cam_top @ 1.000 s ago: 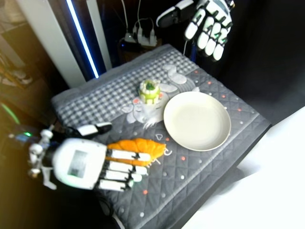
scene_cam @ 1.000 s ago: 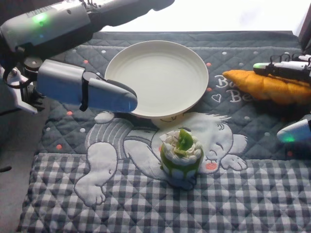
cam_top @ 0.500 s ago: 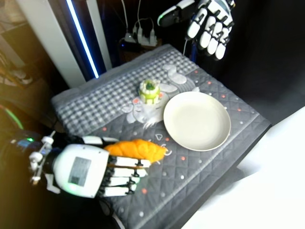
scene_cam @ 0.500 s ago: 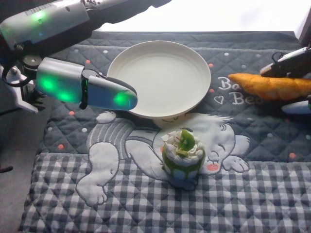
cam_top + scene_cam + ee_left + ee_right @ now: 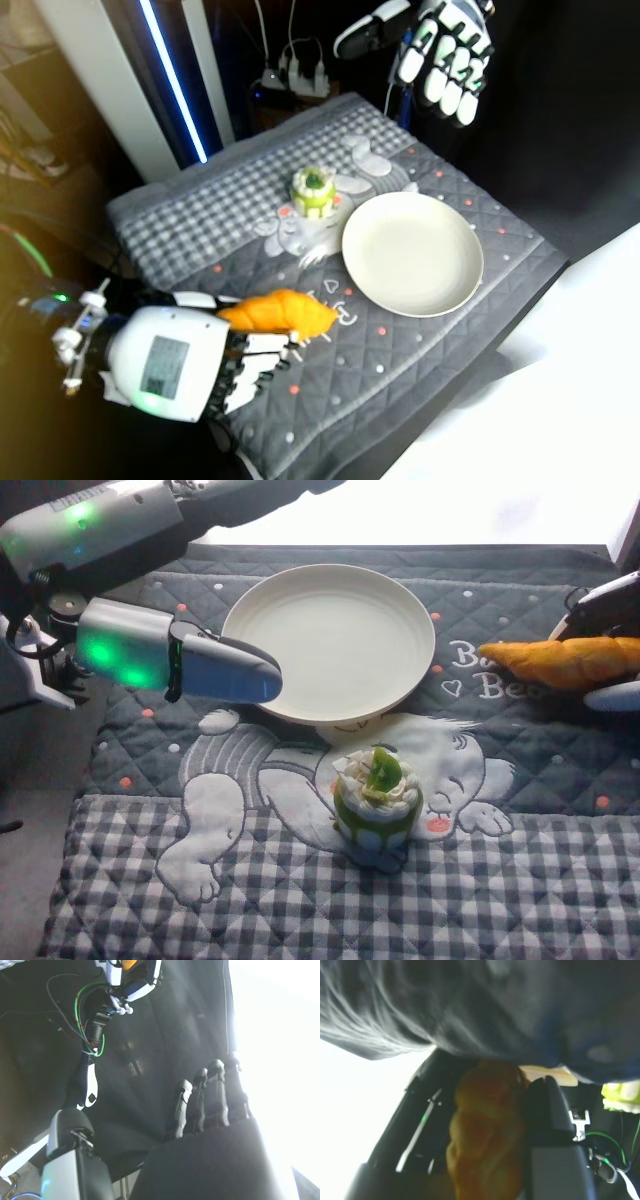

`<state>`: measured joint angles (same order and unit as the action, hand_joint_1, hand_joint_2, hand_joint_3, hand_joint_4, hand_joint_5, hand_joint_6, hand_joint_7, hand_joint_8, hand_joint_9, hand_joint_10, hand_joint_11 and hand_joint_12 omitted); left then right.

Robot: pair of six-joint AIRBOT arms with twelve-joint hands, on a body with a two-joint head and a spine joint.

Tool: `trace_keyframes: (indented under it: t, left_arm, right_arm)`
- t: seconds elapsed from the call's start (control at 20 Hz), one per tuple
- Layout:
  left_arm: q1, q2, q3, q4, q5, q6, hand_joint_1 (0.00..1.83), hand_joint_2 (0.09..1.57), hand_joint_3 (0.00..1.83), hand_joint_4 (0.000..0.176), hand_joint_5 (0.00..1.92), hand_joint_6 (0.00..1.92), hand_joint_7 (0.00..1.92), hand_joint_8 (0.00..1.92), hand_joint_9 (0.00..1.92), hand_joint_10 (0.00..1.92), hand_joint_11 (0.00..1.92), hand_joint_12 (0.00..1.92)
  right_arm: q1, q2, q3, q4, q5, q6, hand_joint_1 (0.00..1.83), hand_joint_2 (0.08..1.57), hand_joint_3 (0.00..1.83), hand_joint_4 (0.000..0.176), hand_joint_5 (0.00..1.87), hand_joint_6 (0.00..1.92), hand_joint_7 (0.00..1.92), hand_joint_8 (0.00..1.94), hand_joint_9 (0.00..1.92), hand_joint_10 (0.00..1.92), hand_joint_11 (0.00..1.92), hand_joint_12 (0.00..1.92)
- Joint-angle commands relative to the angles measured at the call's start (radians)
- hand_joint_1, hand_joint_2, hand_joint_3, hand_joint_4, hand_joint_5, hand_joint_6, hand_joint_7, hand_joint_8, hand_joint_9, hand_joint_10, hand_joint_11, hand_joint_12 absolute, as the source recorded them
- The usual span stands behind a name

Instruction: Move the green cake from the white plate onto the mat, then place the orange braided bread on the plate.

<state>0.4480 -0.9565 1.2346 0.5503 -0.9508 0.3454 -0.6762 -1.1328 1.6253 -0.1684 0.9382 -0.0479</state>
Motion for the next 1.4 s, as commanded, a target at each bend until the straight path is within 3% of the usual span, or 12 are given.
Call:
trace_keyframes:
  t: [0.0, 0.25, 0.45, 0.55, 0.6, 0.65, 0.7, 0.8, 0.9, 0.95, 1.0, 1.35]
  left_arm:
    - [-0.003, 0.008, 0.000, -0.052, -0.094, -0.001, 0.39, 0.91, 0.00, 0.073, 0.01, 0.00, 0.00, 0.00, 0.00, 0.00, 0.00, 0.00]
    - [0.048, 0.026, -0.009, -0.097, -0.131, -0.003, 0.39, 0.91, 0.00, 0.073, 0.01, 0.00, 0.00, 0.00, 0.00, 0.00, 0.00, 0.00]
    - [0.054, 0.027, -0.014, -0.100, -0.148, 0.013, 0.39, 0.91, 0.00, 0.073, 0.01, 0.00, 0.00, 0.00, 0.00, 0.00, 0.00, 0.00]
    - [0.059, 0.030, -0.025, -0.101, -0.160, 0.023, 0.59, 0.96, 0.01, 0.101, 0.25, 0.02, 0.20, 0.02, 0.18, 0.02, 0.19, 0.08]
    - [0.061, 0.031, -0.031, -0.104, -0.164, 0.032, 0.79, 0.98, 0.01, 0.052, 0.26, 0.01, 0.25, 0.01, 0.29, 0.02, 0.27, 0.13]
    - [0.063, 0.033, -0.038, -0.105, -0.171, 0.045, 0.72, 1.02, 0.02, 0.095, 0.27, 0.00, 0.22, 0.00, 0.26, 0.00, 0.23, 0.12]
    - [0.065, 0.033, -0.043, -0.105, -0.178, 0.056, 0.37, 1.17, 0.02, 0.027, 0.37, 0.01, 0.35, 0.01, 0.34, 0.01, 0.25, 0.13]
    - [0.065, 0.032, -0.052, -0.106, -0.195, 0.074, 0.79, 1.06, 0.00, 0.127, 0.28, 0.00, 0.26, 0.00, 0.31, 0.00, 0.28, 0.12]
    - [0.066, 0.032, -0.059, -0.105, -0.210, 0.080, 0.59, 1.13, 0.01, 0.052, 0.30, 0.01, 0.29, 0.00, 0.35, 0.01, 0.29, 0.12]
    - [0.066, 0.029, -0.060, -0.102, -0.214, 0.080, 0.93, 0.87, 0.00, 0.151, 0.32, 0.00, 0.25, 0.00, 0.33, 0.00, 0.23, 0.10]
    - [0.067, 0.026, -0.060, -0.101, -0.216, 0.081, 0.91, 0.92, 0.01, 0.171, 0.32, 0.00, 0.24, 0.00, 0.32, 0.00, 0.14, 0.06]
    - [0.067, 0.015, -0.060, -0.084, -0.250, 0.081, 0.50, 1.14, 0.04, 0.176, 0.18, 0.01, 0.16, 0.00, 0.18, 0.00, 0.08, 0.04]
  right_arm:
    - [0.010, 0.009, 0.007, 0.059, 0.125, 0.008, 1.27, 1.10, 0.00, 0.000, 0.92, 0.83, 1.14, 0.92, 1.35, 0.53, 1.13, 1.17]
    - [0.212, 0.019, -0.052, -0.042, 0.129, -0.073, 1.28, 1.07, 0.00, 0.000, 0.96, 0.80, 1.22, 0.76, 1.49, 0.18, 1.10, 1.21]
    - [0.301, 0.026, -0.088, -0.111, 0.111, -0.139, 1.19, 1.06, 0.00, 0.000, 1.10, 0.76, 1.30, 1.81, 1.55, 1.84, 1.54, 1.90]
    - [0.356, 0.025, -0.102, -0.156, 0.064, -0.173, 1.18, 1.11, 0.00, 0.000, 0.99, 0.94, 1.30, 1.94, 1.60, 1.92, 1.60, 1.92]
    - [0.380, 0.023, -0.104, -0.180, 0.036, -0.183, 1.17, 1.12, 0.00, 0.000, 0.97, 0.98, 1.12, 1.39, 1.33, 1.52, 1.31, 1.71]
    - [0.417, 0.016, -0.105, -0.208, -0.002, -0.195, 1.17, 1.12, 0.00, 0.000, 0.98, 0.97, 1.22, 1.04, 1.37, 1.27, 1.32, 1.61]
    - [0.442, 0.007, -0.102, -0.227, -0.031, -0.200, 1.17, 1.11, 0.00, 0.000, 0.99, 0.94, 1.27, 0.92, 1.38, 1.24, 1.32, 1.60]
    - [0.477, -0.016, -0.086, -0.250, -0.066, -0.201, 1.26, 1.09, 0.00, 0.000, 1.01, 0.71, 1.14, 0.99, 1.31, 1.00, 1.21, 1.38]
    - [0.495, -0.049, -0.062, -0.256, -0.083, -0.201, 1.19, 1.07, 0.00, 0.000, 1.07, 0.81, 1.21, 0.89, 1.31, 1.27, 1.27, 1.52]
    - [0.503, -0.069, -0.049, -0.256, -0.088, -0.201, 1.17, 1.10, 0.00, 0.000, 1.02, 0.90, 1.08, 1.12, 1.18, 1.49, 1.16, 1.65]
    - [0.508, -0.084, -0.039, -0.256, -0.094, -0.201, 1.16, 1.11, 0.00, 0.000, 0.99, 0.94, 1.05, 1.56, 1.21, 1.82, 1.27, 1.87]
    - [0.529, -0.209, 0.053, -0.255, -0.151, -0.201, 1.13, 1.18, 0.00, 0.000, 0.85, 1.17, 0.96, 1.85, 1.19, 1.92, 1.29, 1.92]
